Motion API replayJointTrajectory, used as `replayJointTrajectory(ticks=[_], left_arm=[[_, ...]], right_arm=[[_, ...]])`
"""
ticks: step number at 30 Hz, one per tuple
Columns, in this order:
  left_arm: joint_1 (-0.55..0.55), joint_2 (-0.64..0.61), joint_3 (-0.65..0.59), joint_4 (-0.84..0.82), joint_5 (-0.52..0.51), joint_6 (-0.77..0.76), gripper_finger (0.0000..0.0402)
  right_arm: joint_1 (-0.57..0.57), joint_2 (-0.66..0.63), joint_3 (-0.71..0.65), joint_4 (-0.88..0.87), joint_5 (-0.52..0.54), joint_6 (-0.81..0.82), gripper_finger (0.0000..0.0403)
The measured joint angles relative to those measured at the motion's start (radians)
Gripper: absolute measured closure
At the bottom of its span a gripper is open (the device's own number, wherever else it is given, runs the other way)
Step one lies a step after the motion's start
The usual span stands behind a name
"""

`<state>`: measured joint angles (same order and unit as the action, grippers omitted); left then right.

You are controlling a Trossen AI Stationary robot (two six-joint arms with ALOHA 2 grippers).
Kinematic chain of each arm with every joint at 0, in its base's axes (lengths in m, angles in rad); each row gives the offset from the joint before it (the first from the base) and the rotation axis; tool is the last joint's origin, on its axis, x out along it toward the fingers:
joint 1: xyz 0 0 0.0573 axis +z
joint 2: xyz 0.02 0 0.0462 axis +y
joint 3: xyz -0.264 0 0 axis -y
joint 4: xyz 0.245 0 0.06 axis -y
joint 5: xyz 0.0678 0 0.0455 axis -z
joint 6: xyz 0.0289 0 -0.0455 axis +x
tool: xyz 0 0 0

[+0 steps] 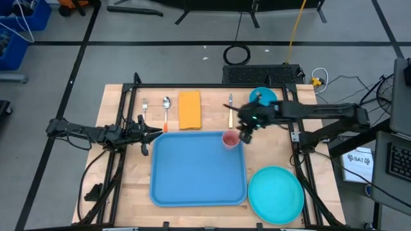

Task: Set up tray
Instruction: Put the light blue plate on the blue serving tray below the pink cup

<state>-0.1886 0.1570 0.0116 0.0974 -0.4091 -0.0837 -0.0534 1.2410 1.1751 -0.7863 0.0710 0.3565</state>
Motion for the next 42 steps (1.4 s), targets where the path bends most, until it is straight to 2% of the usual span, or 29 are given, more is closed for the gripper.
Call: replayJointTrajectory(ticks=[4, 11, 16, 24, 28, 42], left_arm=[[0.000, 0.000, 0.000, -0.006, 0.000, 0.003, 0.0334], [0.000, 0.000, 0.000, -0.005, 0.000, 0.010, 0.0334], [0.000, 0.000, 0.000, 0.006, 0.000, 0.006, 0.0334], [0.000, 0.000, 0.000, 0.005, 0.000, -0.006, 0.0334], [0.000, 0.000, 0.000, 0.004, 0.000, -0.007, 0.0334], [0.000, 0.000, 0.000, 0.003, 0.000, -0.010, 0.0334]], right_arm=[[0.126, -0.128, -0.038, -0.133, -0.097, 0.177, 0.0275], [0.403, -0.256, -0.210, -0.312, -0.077, 0.596, 0.0275], [0.502, -0.282, -0.353, -0.303, -0.072, 0.764, 0.0275], [0.574, -0.286, -0.497, -0.217, -0.127, 0.862, 0.0275], [0.586, -0.286, -0.529, -0.159, -0.127, 0.875, 0.0275], [0.599, -0.286, -0.595, -0.126, -0.128, 0.893, 0.0275]])
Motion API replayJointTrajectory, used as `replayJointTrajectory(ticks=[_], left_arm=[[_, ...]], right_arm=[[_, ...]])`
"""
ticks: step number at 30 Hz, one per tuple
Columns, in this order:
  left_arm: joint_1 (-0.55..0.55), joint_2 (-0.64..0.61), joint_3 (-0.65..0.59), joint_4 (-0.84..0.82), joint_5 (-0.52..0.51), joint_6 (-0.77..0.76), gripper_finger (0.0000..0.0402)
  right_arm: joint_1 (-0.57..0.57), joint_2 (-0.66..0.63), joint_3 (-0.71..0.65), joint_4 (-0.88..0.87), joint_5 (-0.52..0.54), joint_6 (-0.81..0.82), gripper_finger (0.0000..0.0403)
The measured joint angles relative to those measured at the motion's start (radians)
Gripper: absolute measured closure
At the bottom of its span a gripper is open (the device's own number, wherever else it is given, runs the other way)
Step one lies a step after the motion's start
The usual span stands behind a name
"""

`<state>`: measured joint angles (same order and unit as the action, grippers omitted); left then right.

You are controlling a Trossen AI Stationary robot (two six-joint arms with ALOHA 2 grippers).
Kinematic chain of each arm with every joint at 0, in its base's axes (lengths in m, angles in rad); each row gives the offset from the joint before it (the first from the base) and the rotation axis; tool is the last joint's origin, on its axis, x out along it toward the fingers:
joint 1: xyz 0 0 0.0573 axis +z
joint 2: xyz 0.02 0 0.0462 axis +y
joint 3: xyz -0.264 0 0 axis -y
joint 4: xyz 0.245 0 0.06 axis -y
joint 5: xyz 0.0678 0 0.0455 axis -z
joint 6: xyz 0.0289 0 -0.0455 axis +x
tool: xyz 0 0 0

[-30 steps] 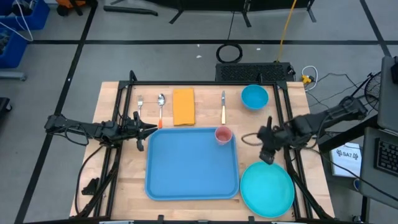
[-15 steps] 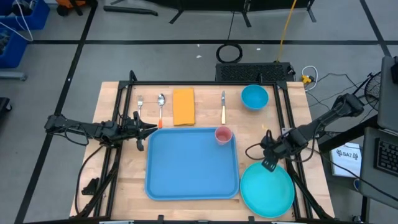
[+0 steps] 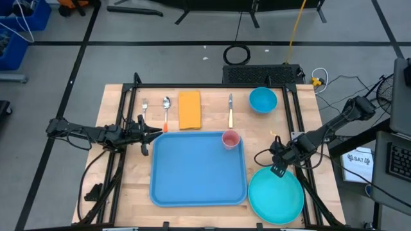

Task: Set up tray
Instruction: Put the light blue plate on the blue serving tray below the pink cup

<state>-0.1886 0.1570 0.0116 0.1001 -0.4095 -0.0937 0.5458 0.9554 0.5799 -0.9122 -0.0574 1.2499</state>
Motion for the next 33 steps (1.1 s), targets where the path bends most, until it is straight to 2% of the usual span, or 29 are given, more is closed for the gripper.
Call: replayJointTrajectory(ticks=[13, 22, 25, 28, 29, 33], left_arm=[[0.000, 0.000, 0.000, 0.000, 0.000, -0.002, 0.0334], [0.000, 0.000, 0.000, 0.000, 0.000, -0.001, 0.0334], [0.000, 0.000, 0.000, 0.000, 0.000, -0.001, 0.0334], [0.000, 0.000, 0.000, 0.000, 0.000, 0.001, 0.0334], [0.000, 0.000, 0.000, 0.000, 0.000, 0.001, 0.0334], [0.000, 0.000, 0.000, 0.000, 0.000, 0.001, 0.0334]], right_arm=[[0.000, 0.000, -0.046, 0.052, -0.028, 0.026, 0.0275], [0.000, 0.000, -0.109, 0.163, -0.105, 0.067, 0.0277], [0.000, 0.000, -0.126, 0.178, -0.103, 0.075, 0.0304], [0.001, -0.001, -0.131, 0.200, -0.101, 0.019, 0.0374], [0.002, -0.001, -0.132, 0.202, -0.098, -0.006, 0.0385], [0.001, -0.003, -0.132, 0.212, -0.079, -0.022, 0.0398]])
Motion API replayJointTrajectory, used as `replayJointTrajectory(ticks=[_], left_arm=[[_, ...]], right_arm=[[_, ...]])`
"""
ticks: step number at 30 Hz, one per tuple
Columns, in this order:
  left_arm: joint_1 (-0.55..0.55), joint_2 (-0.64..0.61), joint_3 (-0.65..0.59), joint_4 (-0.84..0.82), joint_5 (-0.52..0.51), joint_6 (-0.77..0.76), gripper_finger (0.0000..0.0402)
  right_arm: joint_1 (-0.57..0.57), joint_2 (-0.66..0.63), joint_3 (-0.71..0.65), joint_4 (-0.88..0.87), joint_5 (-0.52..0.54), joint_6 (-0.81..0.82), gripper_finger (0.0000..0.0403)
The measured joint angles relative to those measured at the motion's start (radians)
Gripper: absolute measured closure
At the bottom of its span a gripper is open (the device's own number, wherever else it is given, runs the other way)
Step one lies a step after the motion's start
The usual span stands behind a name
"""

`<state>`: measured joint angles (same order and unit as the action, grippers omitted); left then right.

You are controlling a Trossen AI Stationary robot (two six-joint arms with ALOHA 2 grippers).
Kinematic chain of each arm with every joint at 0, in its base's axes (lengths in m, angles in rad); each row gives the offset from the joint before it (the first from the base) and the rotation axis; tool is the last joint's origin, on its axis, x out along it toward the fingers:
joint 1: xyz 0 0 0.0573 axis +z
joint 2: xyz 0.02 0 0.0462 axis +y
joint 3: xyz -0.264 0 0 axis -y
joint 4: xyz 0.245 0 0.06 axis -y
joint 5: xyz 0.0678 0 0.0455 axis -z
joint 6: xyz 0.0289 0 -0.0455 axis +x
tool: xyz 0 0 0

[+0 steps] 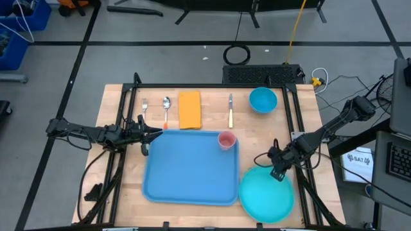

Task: Set up tray
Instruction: Put the light blue plate on the blue serving tray below the pink cup

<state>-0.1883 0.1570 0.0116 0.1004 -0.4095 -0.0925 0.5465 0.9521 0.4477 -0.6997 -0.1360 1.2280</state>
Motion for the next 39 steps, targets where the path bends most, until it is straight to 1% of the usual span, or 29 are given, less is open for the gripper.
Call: replayJointTrajectory(ticks=[5, 8, 10, 12, 17, 19, 23, 25, 29, 34, 39], left_arm=[[0.000, 0.000, 0.000, 0.001, 0.000, 0.000, 0.0334], [0.000, 0.000, 0.000, 0.001, 0.001, 0.000, 0.0334], [0.000, 0.000, 0.000, 0.001, 0.001, 0.000, 0.0334], [0.000, 0.000, 0.000, 0.001, 0.001, 0.000, 0.0334], [0.000, 0.000, 0.000, 0.001, 0.002, -0.001, 0.0334], [0.000, 0.000, 0.000, 0.001, 0.002, -0.001, 0.0334], [0.000, 0.000, 0.000, 0.002, 0.005, -0.003, 0.0334], [0.000, 0.000, 0.000, 0.003, 0.005, -0.003, 0.0334], [0.000, 0.000, 0.000, 0.007, 0.008, -0.004, 0.0334], [0.000, 0.000, 0.000, 0.007, 0.008, -0.008, 0.0334], [0.000, 0.000, 0.000, 0.007, 0.009, -0.008, 0.0334]], right_arm=[[0.002, -0.056, 0.000, 0.015, -0.022, 0.015, 0.0401], [0.018, -0.111, -0.002, 0.047, 0.010, 0.010, 0.0401], [0.019, -0.146, -0.002, 0.090, 0.047, 0.009, 0.0401], [0.019, -0.170, -0.002, 0.158, 0.109, -0.002, 0.0401], [0.006, -0.162, 0.001, 0.383, 0.263, -0.133, 0.0402], [-0.019, -0.126, 0.002, 0.443, 0.296, -0.181, 0.0402], [-0.091, -0.005, 0.001, 0.581, 0.294, -0.290, 0.0402], [-0.136, 0.069, 0.001, 0.685, 0.276, -0.353, 0.0402], [-0.215, 0.201, 0.005, 0.907, 0.191, -0.458, 0.0402], [-0.286, 0.320, 0.077, 0.970, 0.139, -0.567, 0.0402], [-0.325, 0.430, 0.185, 0.988, 0.130, -0.677, 0.0402]])
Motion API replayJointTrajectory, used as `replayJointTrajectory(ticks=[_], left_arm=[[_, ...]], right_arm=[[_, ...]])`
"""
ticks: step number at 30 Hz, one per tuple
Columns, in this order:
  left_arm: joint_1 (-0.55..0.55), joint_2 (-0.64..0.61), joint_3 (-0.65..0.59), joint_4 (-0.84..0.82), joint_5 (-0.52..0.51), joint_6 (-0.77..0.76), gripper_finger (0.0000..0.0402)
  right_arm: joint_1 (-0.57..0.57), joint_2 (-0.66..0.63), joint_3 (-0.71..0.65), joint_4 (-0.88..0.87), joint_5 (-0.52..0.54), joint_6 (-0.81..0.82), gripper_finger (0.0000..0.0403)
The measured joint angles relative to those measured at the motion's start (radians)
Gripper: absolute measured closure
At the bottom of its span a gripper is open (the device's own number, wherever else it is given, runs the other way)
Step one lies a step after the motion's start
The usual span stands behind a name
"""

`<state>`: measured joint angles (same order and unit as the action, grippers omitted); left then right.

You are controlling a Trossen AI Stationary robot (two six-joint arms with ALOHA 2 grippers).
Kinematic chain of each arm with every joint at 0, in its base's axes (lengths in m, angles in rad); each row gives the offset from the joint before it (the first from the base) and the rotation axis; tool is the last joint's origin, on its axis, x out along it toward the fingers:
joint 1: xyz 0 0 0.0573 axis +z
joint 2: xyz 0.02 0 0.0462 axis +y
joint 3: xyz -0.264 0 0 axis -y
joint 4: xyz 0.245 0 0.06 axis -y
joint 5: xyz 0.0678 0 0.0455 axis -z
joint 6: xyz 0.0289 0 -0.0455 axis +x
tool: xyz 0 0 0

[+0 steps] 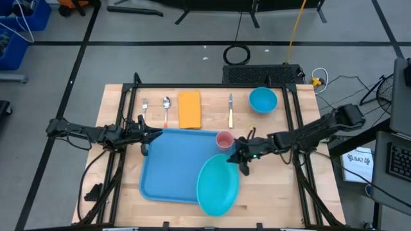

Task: Set up tray
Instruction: Put the light blue plate on the blue serving tray below the pink cup

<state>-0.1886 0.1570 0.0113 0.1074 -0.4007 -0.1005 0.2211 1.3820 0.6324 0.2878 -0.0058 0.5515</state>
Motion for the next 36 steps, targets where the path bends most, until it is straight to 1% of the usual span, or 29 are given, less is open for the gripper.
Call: replayJointTrajectory(ticks=[5, 10, 15, 24, 30, 32, 36], left_arm=[[0.000, 0.000, 0.000, -0.001, 0.003, 0.000, 0.0334], [0.000, 0.000, 0.000, -0.003, 0.009, 0.005, 0.0334], [0.000, 0.000, 0.000, -0.007, 0.010, 0.005, 0.0334], [0.000, 0.000, 0.000, -0.007, 0.010, 0.006, 0.0334], [0.000, 0.000, 0.000, -0.007, 0.010, 0.008, 0.0334], [0.000, 0.000, 0.000, -0.006, 0.010, 0.008, 0.0334], [0.000, 0.000, 0.000, -0.006, 0.010, 0.008, 0.0334]], right_arm=[[-0.026, 0.103, 0.059, -0.003, 0.000, -0.087, 0.0403], [-0.056, 0.179, 0.067, 0.014, 0.002, -0.085, 0.0403], [-0.057, 0.184, 0.068, -0.023, -0.015, -0.085, 0.0403], [-0.050, 0.177, 0.067, -0.157, -0.074, -0.064, 0.0403], [-0.050, 0.177, 0.066, -0.142, -0.078, -0.066, 0.0402], [-0.050, 0.178, 0.065, -0.129, -0.079, -0.068, 0.0395], [-0.049, 0.180, 0.062, -0.128, -0.075, -0.075, 0.0367]])
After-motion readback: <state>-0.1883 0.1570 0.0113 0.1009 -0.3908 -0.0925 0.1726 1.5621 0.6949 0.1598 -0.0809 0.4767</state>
